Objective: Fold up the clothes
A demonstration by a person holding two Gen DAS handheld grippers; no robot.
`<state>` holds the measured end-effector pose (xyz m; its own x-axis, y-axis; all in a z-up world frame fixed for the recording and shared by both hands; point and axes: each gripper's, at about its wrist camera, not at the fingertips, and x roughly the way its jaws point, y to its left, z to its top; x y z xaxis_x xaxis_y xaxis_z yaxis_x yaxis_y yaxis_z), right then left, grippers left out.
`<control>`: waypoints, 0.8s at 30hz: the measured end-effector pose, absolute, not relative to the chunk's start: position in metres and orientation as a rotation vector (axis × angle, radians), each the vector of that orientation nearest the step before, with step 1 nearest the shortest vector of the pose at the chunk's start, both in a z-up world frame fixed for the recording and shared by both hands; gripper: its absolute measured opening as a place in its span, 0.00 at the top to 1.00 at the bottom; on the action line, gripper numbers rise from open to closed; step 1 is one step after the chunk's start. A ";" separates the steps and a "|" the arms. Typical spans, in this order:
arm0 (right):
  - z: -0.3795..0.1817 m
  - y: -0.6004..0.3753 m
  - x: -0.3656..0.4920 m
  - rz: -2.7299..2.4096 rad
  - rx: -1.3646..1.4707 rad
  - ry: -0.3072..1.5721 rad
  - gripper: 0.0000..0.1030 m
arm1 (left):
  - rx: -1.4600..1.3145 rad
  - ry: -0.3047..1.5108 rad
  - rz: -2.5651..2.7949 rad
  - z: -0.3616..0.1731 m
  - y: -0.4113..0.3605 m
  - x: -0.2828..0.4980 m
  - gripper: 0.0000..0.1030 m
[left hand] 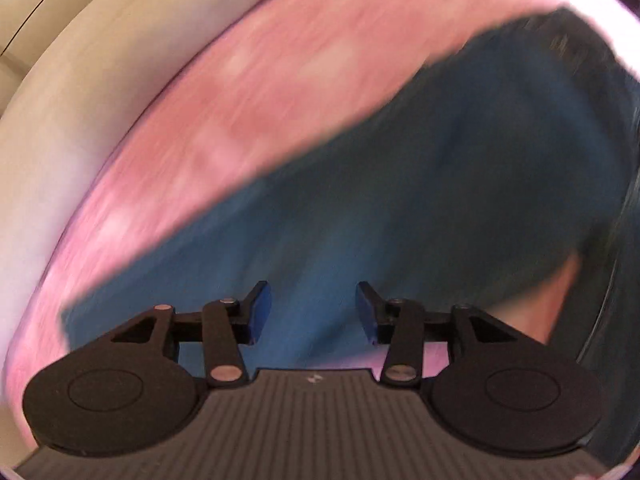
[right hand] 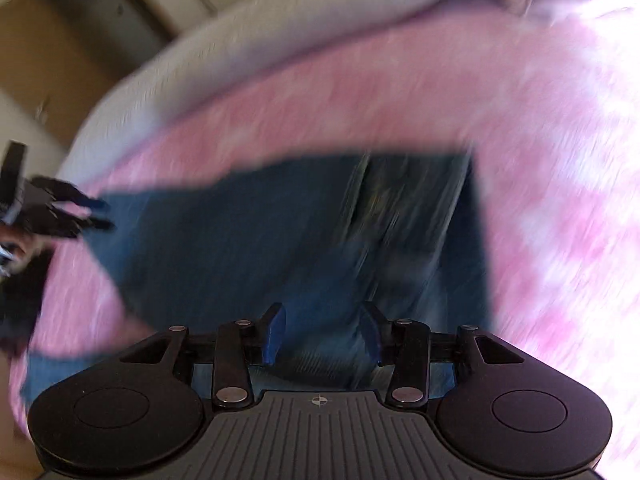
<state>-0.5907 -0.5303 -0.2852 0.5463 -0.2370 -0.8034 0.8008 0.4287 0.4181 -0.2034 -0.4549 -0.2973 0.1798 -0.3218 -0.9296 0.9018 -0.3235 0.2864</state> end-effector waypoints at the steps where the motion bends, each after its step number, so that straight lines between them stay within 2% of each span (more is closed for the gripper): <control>1: -0.293 -0.524 -0.585 -0.723 0.921 0.778 0.56 | 1.371 0.624 -1.364 -0.297 -0.436 -0.186 0.59; 6: -0.282 -0.501 -0.552 -0.848 0.815 0.915 0.56 | 1.406 0.648 -1.268 -0.300 -0.358 -0.116 0.55; 11: -0.249 -0.476 -0.502 -0.927 0.721 0.897 0.55 | 1.366 0.667 -1.313 -0.309 -0.307 -0.057 0.54; 14: -0.238 -0.444 -0.466 -0.960 0.745 0.891 0.50 | 1.338 0.676 -1.361 -0.306 -0.273 -0.025 0.54; 17: -0.243 -0.402 -0.423 -0.922 0.810 0.921 0.45 | 1.329 0.672 -1.354 -0.300 -0.221 0.006 0.52; 24: -0.264 -0.332 -0.350 -0.775 0.872 1.027 0.43 | 1.257 0.850 -1.287 -0.308 -0.102 0.037 0.52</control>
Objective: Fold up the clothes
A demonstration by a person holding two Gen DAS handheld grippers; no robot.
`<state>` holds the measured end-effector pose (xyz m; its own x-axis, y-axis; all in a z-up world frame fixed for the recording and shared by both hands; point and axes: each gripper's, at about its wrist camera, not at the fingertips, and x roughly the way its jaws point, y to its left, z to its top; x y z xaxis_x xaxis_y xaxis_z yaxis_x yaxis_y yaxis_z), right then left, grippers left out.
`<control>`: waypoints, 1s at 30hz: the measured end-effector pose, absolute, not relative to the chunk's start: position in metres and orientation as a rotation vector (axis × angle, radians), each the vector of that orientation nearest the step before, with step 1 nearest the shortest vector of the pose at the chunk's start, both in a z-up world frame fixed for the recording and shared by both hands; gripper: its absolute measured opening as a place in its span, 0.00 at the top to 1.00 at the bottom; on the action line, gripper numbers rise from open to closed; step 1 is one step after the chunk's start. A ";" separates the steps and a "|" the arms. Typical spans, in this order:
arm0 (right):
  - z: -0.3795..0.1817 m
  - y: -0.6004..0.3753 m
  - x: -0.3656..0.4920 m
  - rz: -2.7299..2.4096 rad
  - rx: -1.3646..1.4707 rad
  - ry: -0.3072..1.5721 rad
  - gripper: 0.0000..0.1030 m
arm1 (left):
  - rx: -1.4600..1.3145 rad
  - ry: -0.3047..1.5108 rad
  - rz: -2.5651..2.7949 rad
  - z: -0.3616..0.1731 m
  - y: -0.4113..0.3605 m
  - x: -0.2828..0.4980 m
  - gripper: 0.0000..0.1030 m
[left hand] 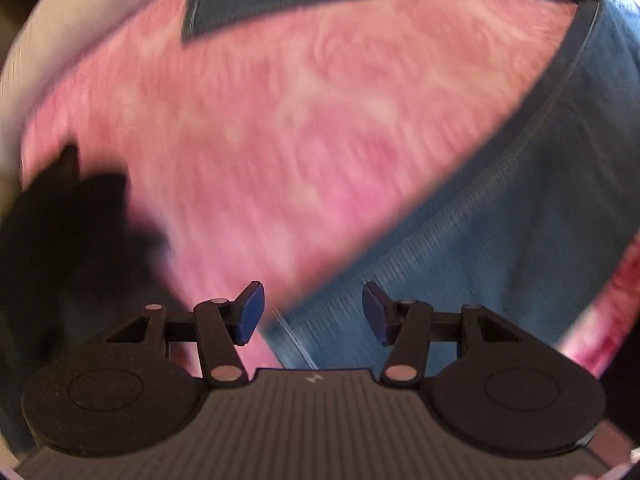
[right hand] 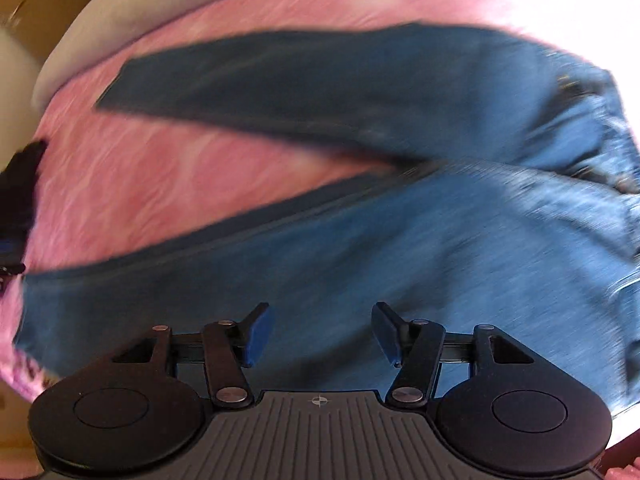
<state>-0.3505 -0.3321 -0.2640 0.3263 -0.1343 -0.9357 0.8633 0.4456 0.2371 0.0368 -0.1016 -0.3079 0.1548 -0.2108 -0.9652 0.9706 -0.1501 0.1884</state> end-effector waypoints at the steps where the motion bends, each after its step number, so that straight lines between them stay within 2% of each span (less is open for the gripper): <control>1: -0.268 -0.325 -0.343 -0.757 0.872 1.042 0.42 | 1.265 0.877 -1.284 -0.316 -0.090 0.032 0.52; 5: -0.293 -0.301 -0.340 -0.749 0.925 1.099 0.42 | 1.303 0.914 -1.254 -0.343 -0.056 0.012 0.51; 12: -0.326 -0.284 -0.397 -0.822 1.142 1.080 0.41 | 1.350 0.875 -1.136 -0.320 -0.052 -0.003 0.52; 19: -0.279 -0.259 -0.463 -0.927 1.095 0.976 0.39 | 1.261 0.812 -1.142 -0.269 -0.057 -0.044 0.51; 26: -0.222 -0.223 -0.540 -1.167 1.086 0.841 0.35 | 1.177 0.794 -1.262 -0.236 -0.083 -0.099 0.44; 30: -0.183 -0.190 -0.561 -1.301 1.050 0.749 0.34 | 1.173 0.751 -1.386 -0.226 -0.094 -0.122 0.43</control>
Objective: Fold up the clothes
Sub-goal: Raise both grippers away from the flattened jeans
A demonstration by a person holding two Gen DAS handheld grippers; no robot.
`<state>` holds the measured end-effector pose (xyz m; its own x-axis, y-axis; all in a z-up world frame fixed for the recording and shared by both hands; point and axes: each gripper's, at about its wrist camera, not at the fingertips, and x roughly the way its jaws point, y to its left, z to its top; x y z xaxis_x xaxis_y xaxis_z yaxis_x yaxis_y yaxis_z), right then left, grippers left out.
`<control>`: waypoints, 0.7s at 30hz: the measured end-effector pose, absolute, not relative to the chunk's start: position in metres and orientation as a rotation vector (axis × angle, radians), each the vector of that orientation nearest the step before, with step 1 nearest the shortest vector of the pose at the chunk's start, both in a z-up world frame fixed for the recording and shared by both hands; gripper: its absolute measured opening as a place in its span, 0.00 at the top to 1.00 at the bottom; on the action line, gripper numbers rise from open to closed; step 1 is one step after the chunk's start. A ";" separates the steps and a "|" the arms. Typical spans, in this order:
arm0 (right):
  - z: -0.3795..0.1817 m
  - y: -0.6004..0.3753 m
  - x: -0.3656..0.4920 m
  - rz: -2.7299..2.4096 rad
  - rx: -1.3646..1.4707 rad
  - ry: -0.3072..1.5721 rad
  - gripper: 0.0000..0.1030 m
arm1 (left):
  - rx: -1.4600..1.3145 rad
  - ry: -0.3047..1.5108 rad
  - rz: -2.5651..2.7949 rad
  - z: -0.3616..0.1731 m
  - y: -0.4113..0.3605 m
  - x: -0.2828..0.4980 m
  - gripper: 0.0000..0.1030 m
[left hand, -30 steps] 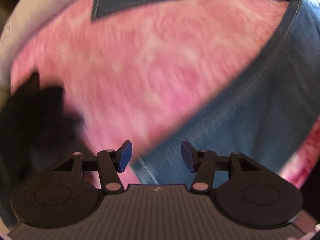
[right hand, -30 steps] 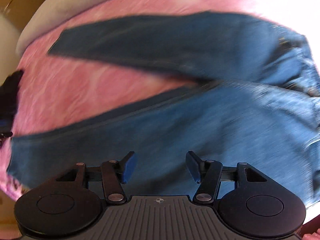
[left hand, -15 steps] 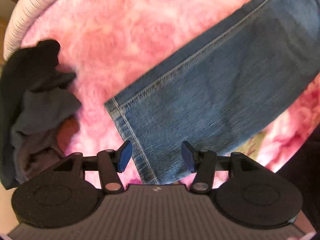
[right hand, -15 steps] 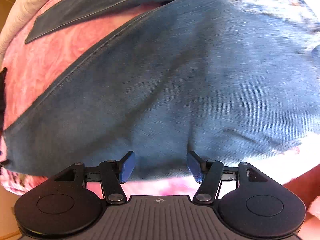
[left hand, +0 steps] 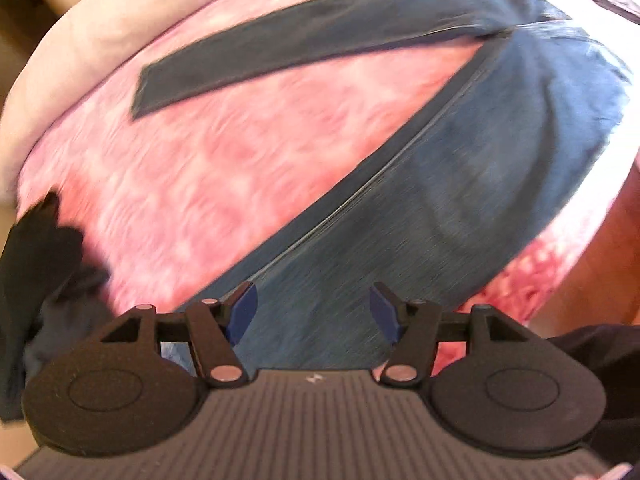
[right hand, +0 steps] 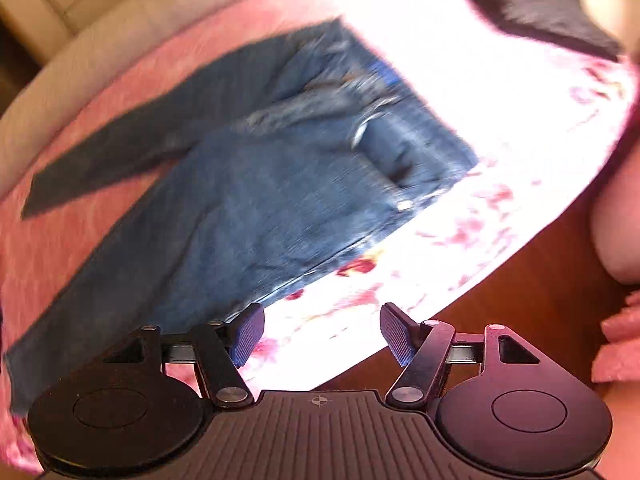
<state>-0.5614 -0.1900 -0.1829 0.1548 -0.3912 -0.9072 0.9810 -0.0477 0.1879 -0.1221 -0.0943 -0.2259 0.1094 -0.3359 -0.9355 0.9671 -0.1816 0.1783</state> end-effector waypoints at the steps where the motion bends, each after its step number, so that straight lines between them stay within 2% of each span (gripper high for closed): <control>1: -0.174 -0.179 -0.562 -1.332 1.039 0.724 0.33 | 1.178 0.729 -1.424 -0.224 -0.096 -0.126 0.43; 7: -0.133 -0.112 -0.520 -1.469 0.981 0.622 0.31 | 1.193 0.624 -1.635 -0.213 -0.074 -0.124 0.43; 11: -0.119 -0.057 -0.463 -1.516 0.957 0.570 0.30 | 1.187 0.608 -1.675 -0.212 -0.036 -0.091 0.43; 21: -0.123 0.027 -0.356 -1.437 0.890 0.715 0.29 | 1.201 0.720 -1.599 -0.222 0.059 -0.006 0.43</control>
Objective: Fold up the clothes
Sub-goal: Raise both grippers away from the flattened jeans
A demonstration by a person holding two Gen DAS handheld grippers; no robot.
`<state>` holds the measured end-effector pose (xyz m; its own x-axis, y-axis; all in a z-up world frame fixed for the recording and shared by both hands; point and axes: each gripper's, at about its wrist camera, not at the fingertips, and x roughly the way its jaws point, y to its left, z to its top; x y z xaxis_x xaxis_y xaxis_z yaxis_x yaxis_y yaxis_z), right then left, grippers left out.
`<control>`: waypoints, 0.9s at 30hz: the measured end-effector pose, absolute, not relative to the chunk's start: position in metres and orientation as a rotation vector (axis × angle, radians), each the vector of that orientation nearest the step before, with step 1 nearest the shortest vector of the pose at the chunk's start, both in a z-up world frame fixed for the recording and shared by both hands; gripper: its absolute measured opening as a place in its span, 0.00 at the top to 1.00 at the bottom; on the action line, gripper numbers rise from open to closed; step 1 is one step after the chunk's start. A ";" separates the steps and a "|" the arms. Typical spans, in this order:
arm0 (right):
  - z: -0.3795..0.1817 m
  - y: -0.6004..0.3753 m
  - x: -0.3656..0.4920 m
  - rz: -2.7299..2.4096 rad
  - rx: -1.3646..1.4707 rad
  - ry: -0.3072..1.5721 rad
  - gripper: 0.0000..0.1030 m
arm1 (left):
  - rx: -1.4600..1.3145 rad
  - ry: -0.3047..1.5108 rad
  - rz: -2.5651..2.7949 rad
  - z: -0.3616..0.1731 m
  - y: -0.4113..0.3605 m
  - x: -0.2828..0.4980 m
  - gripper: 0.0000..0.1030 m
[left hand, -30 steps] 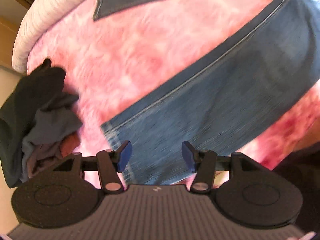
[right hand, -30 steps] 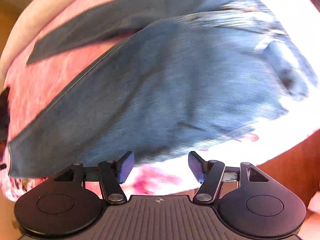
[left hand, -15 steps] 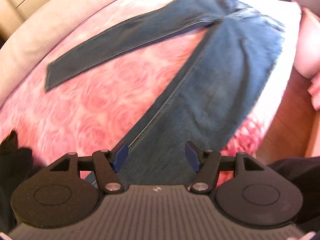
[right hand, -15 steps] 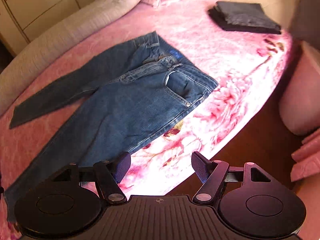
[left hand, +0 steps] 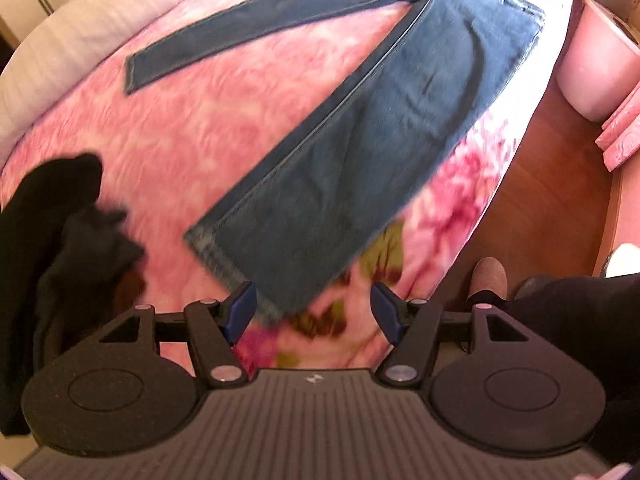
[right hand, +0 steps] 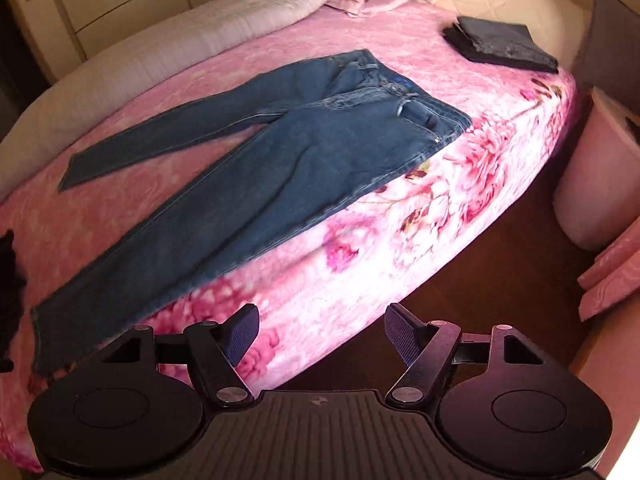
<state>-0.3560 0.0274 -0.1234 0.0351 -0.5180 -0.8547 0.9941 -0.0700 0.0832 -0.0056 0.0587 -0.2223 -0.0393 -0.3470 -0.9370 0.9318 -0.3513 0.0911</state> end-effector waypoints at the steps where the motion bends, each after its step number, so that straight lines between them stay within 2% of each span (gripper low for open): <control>1: -0.121 0.029 -0.354 -1.434 0.871 0.729 0.29 | 1.192 0.726 -1.593 -0.223 0.061 -0.002 0.43; 19: -0.098 0.031 -0.320 -1.405 0.638 0.892 0.28 | 1.137 0.644 -1.679 -0.210 0.053 -0.020 0.42; 27: -0.111 0.033 -0.306 -1.341 0.579 0.999 0.28 | 1.148 0.648 -1.677 -0.213 0.055 -0.018 0.42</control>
<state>-0.3064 0.0335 -0.1109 -0.0690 -0.5216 -0.8504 0.9642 0.1840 -0.1911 -0.0175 0.0553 -0.2128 -0.0889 -0.4150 -0.9055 0.9159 -0.3914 0.0895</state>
